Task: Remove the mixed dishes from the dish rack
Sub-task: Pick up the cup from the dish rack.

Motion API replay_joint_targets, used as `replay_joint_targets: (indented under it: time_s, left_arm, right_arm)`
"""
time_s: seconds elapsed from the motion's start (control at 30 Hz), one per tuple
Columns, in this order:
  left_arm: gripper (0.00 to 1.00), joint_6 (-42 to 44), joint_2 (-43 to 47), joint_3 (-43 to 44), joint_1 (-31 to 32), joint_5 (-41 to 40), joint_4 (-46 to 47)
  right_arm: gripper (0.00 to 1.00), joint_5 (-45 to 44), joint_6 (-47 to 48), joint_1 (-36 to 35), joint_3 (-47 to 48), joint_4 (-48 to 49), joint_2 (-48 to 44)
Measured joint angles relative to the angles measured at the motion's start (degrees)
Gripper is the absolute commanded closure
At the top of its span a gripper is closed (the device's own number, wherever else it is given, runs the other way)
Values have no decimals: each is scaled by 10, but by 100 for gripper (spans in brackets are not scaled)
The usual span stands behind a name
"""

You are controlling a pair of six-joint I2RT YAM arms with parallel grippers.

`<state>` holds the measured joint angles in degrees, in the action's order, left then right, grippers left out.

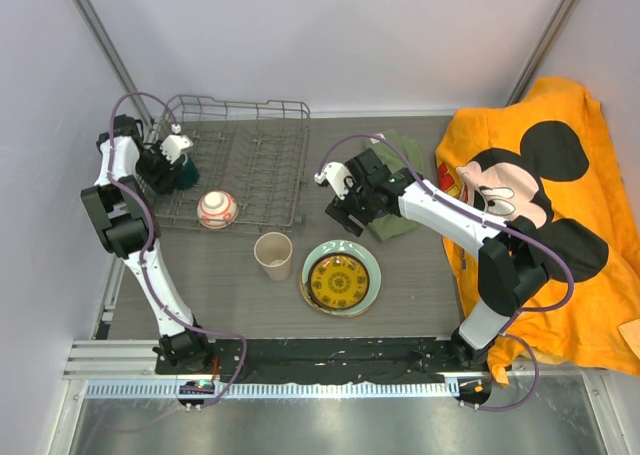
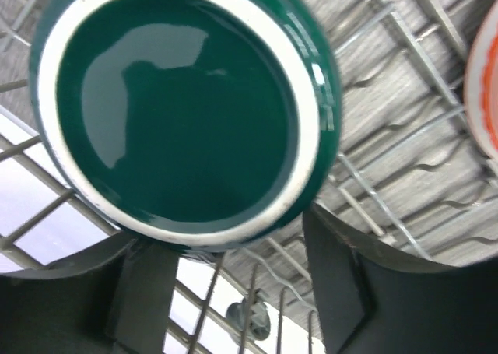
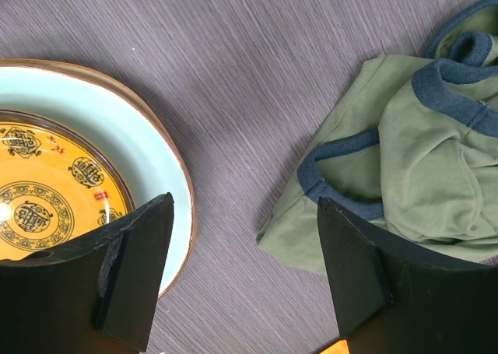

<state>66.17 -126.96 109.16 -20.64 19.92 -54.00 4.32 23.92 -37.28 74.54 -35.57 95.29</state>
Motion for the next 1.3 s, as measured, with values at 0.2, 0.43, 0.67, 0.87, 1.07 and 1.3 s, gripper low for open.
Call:
replay_joint_targets:
  time_s: [0.2,0.43,0.67,0.87,1.07,1.3]
  left_arm:
    - [53,-3,-19,24,0,-10,3]
    - [71,-12,-24,29,0,-16,10]
    - [95,-24,-23,32,-3,-7,10]
    - [100,-33,-21,32,-3,1,4]
    - [100,-44,-17,32,-3,7,-14]
    - [100,-66,-2,32,-4,50,-67]
  right_arm:
    - [22,-2,0,0,0,0,0]
    - [22,-3,2,0,0,0,2]
    - [22,-4,2,0,0,0,11]
    - [22,-4,2,0,0,0,14]
    - [22,-4,2,0,0,0,15]
    - [22,-4,2,0,0,0,15]
